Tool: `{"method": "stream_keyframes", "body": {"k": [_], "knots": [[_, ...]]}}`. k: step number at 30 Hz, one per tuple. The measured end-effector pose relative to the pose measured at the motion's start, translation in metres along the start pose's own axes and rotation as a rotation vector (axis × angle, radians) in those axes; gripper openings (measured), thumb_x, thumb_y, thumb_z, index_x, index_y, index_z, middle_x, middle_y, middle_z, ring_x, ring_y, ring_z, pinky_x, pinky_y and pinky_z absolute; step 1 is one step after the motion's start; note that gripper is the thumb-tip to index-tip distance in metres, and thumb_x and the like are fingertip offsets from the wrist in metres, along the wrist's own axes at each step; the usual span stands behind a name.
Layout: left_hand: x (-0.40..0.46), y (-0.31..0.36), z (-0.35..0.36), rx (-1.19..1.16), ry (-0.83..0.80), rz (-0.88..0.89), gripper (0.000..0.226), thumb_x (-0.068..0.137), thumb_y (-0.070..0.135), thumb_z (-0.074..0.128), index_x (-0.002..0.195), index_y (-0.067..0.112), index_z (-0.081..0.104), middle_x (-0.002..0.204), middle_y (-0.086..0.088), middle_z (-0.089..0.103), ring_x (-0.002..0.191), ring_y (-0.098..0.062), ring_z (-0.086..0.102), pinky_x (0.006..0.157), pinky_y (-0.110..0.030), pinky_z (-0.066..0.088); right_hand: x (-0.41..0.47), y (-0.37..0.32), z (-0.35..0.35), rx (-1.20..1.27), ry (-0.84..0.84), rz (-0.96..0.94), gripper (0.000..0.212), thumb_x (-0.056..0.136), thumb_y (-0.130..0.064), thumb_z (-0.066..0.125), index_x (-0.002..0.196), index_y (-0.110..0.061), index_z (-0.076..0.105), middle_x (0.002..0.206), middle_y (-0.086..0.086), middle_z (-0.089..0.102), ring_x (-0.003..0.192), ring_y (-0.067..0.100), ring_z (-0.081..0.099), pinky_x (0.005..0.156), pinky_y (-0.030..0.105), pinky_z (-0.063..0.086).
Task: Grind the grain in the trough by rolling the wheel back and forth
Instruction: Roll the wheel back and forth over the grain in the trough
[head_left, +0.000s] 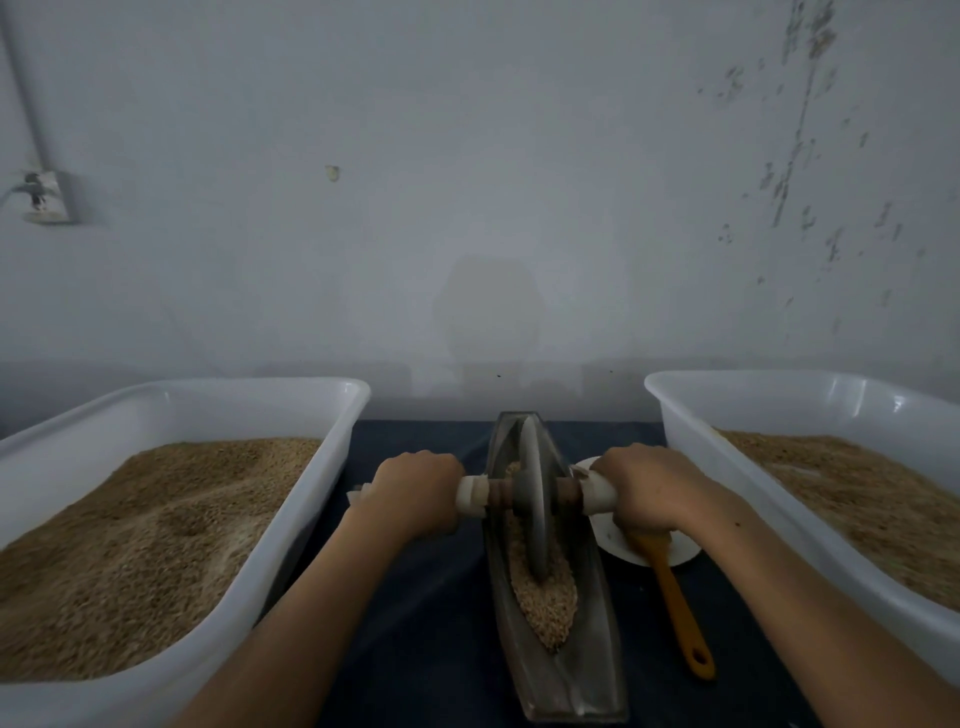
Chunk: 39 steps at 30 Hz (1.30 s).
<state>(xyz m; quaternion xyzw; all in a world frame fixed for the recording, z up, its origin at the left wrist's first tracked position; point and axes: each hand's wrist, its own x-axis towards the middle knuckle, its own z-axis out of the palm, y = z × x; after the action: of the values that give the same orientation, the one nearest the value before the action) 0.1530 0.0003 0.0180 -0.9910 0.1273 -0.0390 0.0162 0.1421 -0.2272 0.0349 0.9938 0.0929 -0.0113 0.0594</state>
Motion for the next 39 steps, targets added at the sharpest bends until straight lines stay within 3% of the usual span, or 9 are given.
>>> {"method": "stream_keyframes", "body": {"k": [4, 8, 15, 18, 22, 26, 29, 33, 39], "knots": [[-0.002, 0.003, 0.004, 0.009, 0.16, -0.028, 0.015, 0.088, 0.026, 0.059, 0.1, 0.021, 0.053, 0.101, 0.001, 0.061, 0.082, -0.015, 0.052, 0.07, -0.028, 0.037, 0.003, -0.003, 0.011, -0.007, 0.269, 0.003, 0.012, 0.088, -0.016, 0.056, 0.093, -0.026, 0.052, 0.1, -0.001, 0.063, 0.091, 0.018, 0.059, 0.079, 0.031, 0.047], [-0.003, 0.003, 0.004, 0.011, 0.201, -0.022, 0.015, 0.089, 0.026, 0.057, 0.102, 0.021, 0.053, 0.101, 0.0, 0.061, 0.084, -0.015, 0.054, 0.071, -0.028, 0.037, 0.002, -0.002, 0.012, 0.011, 0.274, 0.003, 0.012, 0.089, -0.015, 0.055, 0.089, -0.027, 0.05, 0.098, -0.001, 0.063, 0.09, 0.019, 0.059, 0.078, 0.031, 0.047], [-0.002, 0.002, -0.006, 0.007, -0.094, 0.009, 0.03, 0.081, 0.026, 0.068, 0.108, 0.019, 0.058, 0.093, 0.002, 0.059, 0.082, -0.014, 0.053, 0.073, -0.028, 0.041, -0.005, 0.001, -0.007, 0.021, -0.108, 0.002, 0.031, 0.084, -0.019, 0.065, 0.115, -0.021, 0.058, 0.105, 0.001, 0.063, 0.091, 0.016, 0.06, 0.078, 0.028, 0.048], [-0.002, 0.001, -0.008, -0.022, -0.177, 0.003, 0.034, 0.079, 0.027, 0.071, 0.11, 0.019, 0.058, 0.093, 0.002, 0.058, 0.083, -0.014, 0.054, 0.074, -0.028, 0.043, -0.007, 0.0, -0.01, 0.015, -0.156, 0.003, 0.034, 0.084, -0.02, 0.067, 0.116, -0.02, 0.059, 0.106, 0.003, 0.063, 0.095, 0.017, 0.062, 0.081, 0.029, 0.05], [-0.002, 0.003, -0.005, -0.002, -0.071, -0.008, 0.025, 0.082, 0.025, 0.067, 0.105, 0.018, 0.058, 0.091, 0.002, 0.059, 0.08, -0.015, 0.053, 0.072, -0.029, 0.042, -0.005, 0.0, -0.006, 0.023, -0.067, 0.001, 0.03, 0.086, -0.019, 0.064, 0.116, -0.021, 0.059, 0.108, 0.002, 0.064, 0.097, 0.018, 0.061, 0.086, 0.031, 0.05], [-0.002, 0.005, 0.003, 0.025, 0.157, -0.02, 0.011, 0.087, 0.024, 0.057, 0.096, 0.02, 0.054, 0.098, 0.0, 0.063, 0.08, -0.016, 0.054, 0.069, -0.029, 0.038, 0.0, -0.002, 0.008, 0.005, 0.198, 0.004, 0.013, 0.089, -0.015, 0.056, 0.096, -0.025, 0.054, 0.103, 0.0, 0.064, 0.093, 0.019, 0.06, 0.083, 0.033, 0.049], [-0.001, 0.004, 0.006, 0.019, 0.201, -0.027, 0.011, 0.088, 0.026, 0.057, 0.097, 0.021, 0.053, 0.099, 0.0, 0.062, 0.088, -0.019, 0.058, 0.069, -0.029, 0.037, 0.002, -0.002, 0.012, 0.008, 0.282, -0.011, 0.013, 0.088, -0.014, 0.054, 0.092, -0.026, 0.051, 0.099, -0.001, 0.063, 0.091, 0.02, 0.06, 0.08, 0.034, 0.049], [0.0, 0.002, 0.003, 0.015, 0.109, -0.015, 0.019, 0.085, 0.025, 0.062, 0.103, 0.02, 0.057, 0.1, 0.0, 0.063, 0.089, -0.017, 0.059, 0.073, -0.028, 0.041, 0.002, 0.0, 0.007, 0.004, 0.165, -0.017, 0.017, 0.087, -0.015, 0.059, 0.098, -0.027, 0.054, 0.101, -0.001, 0.063, 0.087, 0.016, 0.057, 0.077, 0.03, 0.046], [-0.001, -0.001, -0.005, -0.042, -0.162, 0.004, 0.035, 0.08, 0.025, 0.071, 0.111, 0.018, 0.058, 0.097, 0.0, 0.061, 0.083, -0.015, 0.053, 0.075, -0.029, 0.043, -0.002, 0.001, -0.007, 0.016, -0.129, -0.023, 0.029, 0.083, -0.019, 0.066, 0.111, -0.022, 0.059, 0.08, -0.007, 0.051, 0.08, 0.013, 0.055, 0.071, 0.026, 0.043]]}}
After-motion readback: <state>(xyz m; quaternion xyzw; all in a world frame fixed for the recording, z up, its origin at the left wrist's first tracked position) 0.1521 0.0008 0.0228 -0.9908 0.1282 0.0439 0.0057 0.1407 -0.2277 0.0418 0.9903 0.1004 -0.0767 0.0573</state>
